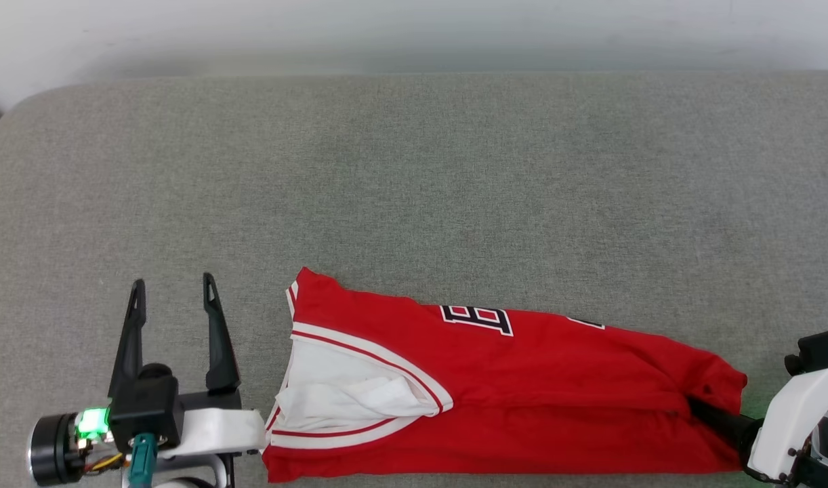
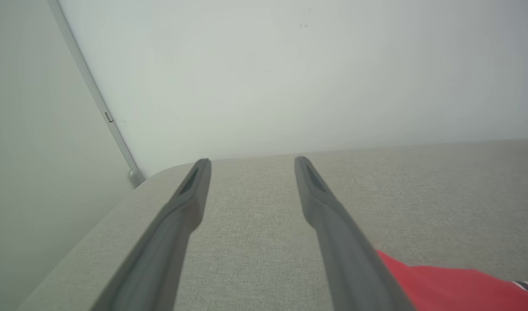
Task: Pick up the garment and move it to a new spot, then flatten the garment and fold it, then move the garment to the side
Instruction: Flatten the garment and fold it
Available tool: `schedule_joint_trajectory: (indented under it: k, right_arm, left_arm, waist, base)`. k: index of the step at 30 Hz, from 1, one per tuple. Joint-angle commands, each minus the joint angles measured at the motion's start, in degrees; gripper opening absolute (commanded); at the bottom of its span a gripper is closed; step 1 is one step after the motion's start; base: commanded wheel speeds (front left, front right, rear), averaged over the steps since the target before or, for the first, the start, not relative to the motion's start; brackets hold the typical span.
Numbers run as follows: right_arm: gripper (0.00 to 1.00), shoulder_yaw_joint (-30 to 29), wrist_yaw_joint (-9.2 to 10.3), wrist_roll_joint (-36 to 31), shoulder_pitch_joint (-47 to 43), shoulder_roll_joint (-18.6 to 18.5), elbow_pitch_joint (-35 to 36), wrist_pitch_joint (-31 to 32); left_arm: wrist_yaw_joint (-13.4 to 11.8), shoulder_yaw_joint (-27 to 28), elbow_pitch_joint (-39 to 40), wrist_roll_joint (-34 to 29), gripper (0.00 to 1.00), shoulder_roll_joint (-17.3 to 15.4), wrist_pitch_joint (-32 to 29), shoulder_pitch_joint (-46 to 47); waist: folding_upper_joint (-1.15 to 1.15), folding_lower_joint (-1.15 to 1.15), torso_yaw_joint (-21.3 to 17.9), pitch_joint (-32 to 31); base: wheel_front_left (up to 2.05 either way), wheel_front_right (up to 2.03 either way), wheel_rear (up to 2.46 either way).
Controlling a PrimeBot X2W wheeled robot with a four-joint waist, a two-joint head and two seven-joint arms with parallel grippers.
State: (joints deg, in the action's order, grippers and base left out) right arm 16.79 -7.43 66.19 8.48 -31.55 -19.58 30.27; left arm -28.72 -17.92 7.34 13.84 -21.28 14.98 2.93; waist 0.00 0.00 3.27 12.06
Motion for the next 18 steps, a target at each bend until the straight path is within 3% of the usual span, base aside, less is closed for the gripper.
schedule_joint_trajectory:
  k: [1, 9, 18]
  right_arm:
    - [0.0, 1.82, -0.03, 0.08, -0.61, 1.55, -0.51, 0.52]
    - [0.0, -1.15, -0.02, -0.32, 0.5, -3.89, 1.39, -0.7]
    - [0.0, -7.54, -0.03, -1.9, 0.03, -11.19, -1.03, 1.34]
  left_arm:
    - [0.18, 0.7, 0.18, -0.8, 1.0, 0.57, 0.27, -1.02]
    - [2.49, 5.24, 0.11, -7.68, 1.0, 5.67, 0.27, -5.86]
    - [4.38, 6.19, -0.81, -11.76, 1.0, 8.35, 0.27, -8.65]
  waist:
    - [0.0, 0.0, -0.04, -0.1]
    - [0.0, 0.0, -0.14, -1.38]
    - [0.0, 0.0, -0.41, -3.22]
  base:
    - [0.0, 0.0, 0.0]
    - [0.0, 0.0, 0.0]
    - [0.0, 0.0, 0.0]
